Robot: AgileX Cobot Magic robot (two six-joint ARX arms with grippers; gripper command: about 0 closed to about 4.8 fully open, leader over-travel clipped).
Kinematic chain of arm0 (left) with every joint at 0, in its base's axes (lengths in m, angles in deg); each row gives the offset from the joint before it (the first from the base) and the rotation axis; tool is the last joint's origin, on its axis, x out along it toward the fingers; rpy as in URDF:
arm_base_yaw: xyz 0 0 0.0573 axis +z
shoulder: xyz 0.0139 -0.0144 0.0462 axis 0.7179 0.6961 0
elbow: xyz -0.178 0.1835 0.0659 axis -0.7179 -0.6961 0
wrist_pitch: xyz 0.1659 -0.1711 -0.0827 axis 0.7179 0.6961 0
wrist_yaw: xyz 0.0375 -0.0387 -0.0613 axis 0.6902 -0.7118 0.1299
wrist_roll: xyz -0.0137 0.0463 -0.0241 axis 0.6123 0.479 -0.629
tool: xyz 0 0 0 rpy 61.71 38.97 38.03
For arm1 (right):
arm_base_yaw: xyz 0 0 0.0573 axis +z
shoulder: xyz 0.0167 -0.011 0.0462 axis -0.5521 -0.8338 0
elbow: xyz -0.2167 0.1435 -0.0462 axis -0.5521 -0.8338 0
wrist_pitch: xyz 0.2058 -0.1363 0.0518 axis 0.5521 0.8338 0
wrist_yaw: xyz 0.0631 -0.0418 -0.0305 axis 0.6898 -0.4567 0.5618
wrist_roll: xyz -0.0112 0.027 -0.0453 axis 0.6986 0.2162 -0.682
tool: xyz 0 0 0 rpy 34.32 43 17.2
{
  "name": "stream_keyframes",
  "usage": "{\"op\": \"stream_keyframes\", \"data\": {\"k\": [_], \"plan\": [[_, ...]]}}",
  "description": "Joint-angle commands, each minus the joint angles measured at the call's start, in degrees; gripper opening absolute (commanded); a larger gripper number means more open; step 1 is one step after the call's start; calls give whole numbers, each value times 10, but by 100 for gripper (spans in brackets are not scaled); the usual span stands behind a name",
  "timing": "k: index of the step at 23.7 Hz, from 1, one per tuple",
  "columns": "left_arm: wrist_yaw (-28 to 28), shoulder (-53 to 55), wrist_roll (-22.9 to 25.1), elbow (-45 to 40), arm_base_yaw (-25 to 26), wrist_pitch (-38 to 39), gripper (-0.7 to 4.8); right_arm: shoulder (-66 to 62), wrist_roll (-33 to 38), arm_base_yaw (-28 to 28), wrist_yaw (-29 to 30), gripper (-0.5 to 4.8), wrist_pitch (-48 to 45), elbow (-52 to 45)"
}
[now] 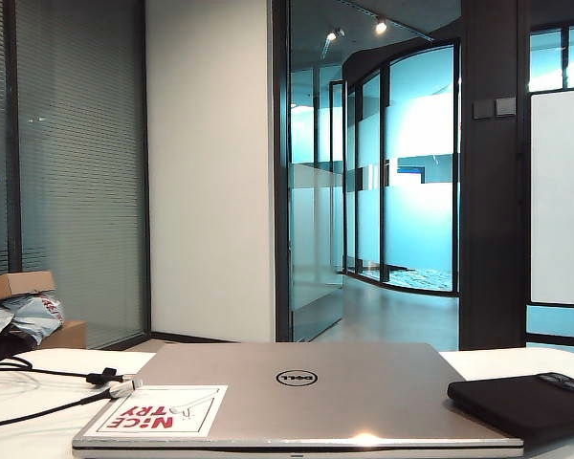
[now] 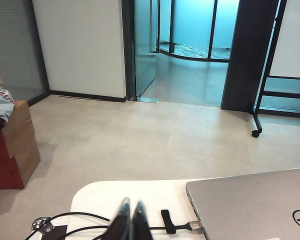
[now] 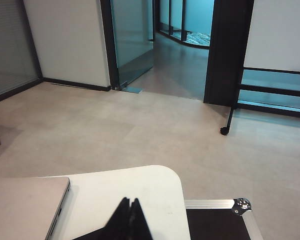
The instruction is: Pick up the charging cable and the phone, plug the charging cable into the charging port on the phone, and finally place them back on the table.
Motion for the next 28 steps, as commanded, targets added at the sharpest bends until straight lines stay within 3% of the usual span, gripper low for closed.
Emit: {"op": "stream_keyframes", "data": {"k": [1,11,15,24,28], "plan": [[0,1,-2,0,1,-5,-5,1,2,0,0,-5,-10,-3],[0,1,-5,0,1,-6,-5,1,2,0,0,-6,-11,-1],[0,1,-90,4,1,-30,-5,1,2,0,3,-5,-14,25],[0,1,-91,46,1,-35,-5,-18,2,0,3,-6,5,110],[0,4,-67,63,1,-38,-5,-76,2,0,18,-6,2,152]]}}
